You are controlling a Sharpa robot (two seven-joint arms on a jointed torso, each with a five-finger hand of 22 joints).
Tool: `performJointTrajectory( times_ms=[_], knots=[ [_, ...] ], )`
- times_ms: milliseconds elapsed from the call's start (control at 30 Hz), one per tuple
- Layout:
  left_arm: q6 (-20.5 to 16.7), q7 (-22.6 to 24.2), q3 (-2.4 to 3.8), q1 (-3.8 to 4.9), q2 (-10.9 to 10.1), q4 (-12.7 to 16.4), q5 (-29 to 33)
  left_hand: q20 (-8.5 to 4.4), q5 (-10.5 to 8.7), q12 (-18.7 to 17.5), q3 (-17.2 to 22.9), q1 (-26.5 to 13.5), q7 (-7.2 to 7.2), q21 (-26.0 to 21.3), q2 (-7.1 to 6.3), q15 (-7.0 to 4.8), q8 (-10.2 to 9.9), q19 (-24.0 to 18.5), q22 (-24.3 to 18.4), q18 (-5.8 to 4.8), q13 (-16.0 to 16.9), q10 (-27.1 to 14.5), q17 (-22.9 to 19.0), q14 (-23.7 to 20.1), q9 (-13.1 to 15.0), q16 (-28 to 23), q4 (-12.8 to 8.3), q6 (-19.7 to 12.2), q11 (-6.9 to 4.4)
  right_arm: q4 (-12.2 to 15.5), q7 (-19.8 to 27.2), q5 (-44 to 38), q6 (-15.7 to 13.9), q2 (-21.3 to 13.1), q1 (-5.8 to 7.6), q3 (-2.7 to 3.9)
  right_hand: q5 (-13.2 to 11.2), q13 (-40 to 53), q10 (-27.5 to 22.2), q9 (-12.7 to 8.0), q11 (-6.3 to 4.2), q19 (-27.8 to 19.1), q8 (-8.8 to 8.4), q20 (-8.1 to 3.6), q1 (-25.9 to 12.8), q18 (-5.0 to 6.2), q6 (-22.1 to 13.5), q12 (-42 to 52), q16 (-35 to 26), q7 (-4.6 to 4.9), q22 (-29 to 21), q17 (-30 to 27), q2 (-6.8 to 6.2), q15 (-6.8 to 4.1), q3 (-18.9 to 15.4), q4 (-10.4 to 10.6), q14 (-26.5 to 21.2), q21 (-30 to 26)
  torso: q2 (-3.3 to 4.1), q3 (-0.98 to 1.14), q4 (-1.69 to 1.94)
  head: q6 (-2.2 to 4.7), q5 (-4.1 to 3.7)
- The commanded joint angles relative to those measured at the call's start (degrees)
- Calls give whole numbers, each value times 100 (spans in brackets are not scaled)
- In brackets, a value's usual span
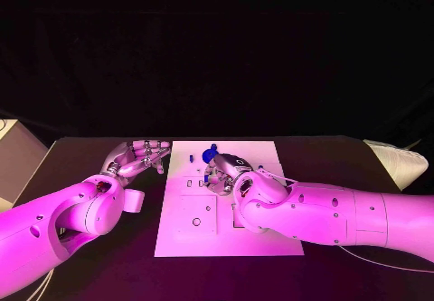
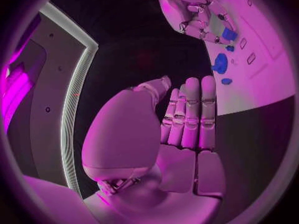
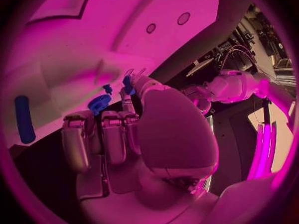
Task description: Assemble the parts on the task board
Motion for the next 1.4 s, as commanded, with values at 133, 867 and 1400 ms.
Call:
performJointTrajectory(
  times_ms=[133, 867, 1400],
  knots=[
    [100, 21, 3, 1, 0, 23, -13, -1, -6, -3, 35, -64, -6, 25, -10, -10, -14, -35, 7, 88, 4, -34, -10, -33, 11, 33, 7, -35, 5, -54, -48, -363, -12, 20, -72, 1, 26, 1506, 600, -1, -23, 601, 26, -10, -81, -40, -13, 12, 36, 6, 1510, 1509, -37, -2, 34, -8, 597, 34, 8, -1, -2, -9, -9],
    [93, 31, 3, 1, -14, 40, -12, -1, -6, -3, 34, -68, -5, 26, -11, -10, -14, -36, 7, 88, 4, -35, -10, -33, 11, 34, 8, -37, 6, -188, -56, -420, -12, 84, -175, 1, -11, 1506, 600, -1, -13, 601, 30, -2, -173, -40, -30, 12, 36, 16, 1510, 1509, -105, 5, 37, 3, 597, 34, 1, 0, -4, -47, 32],
    [84, 28, 3, 1, -29, 52, -10, 1, -7, -6, 32, -92, -1, 32, -9, -7, -16, -42, 8, 88, 4, -40, -13, -33, 14, 37, 18, -42, 9, -312, -71, -427, 97, 170, -224, 2, -35, 1506, 600, 0, -12, 601, 34, 1, -231, -40, -36, 12, 36, 17, 1510, 1509, -132, 9, 34, 19, 597, 34, 7, 2, -11, -39, 66]
  ],
)
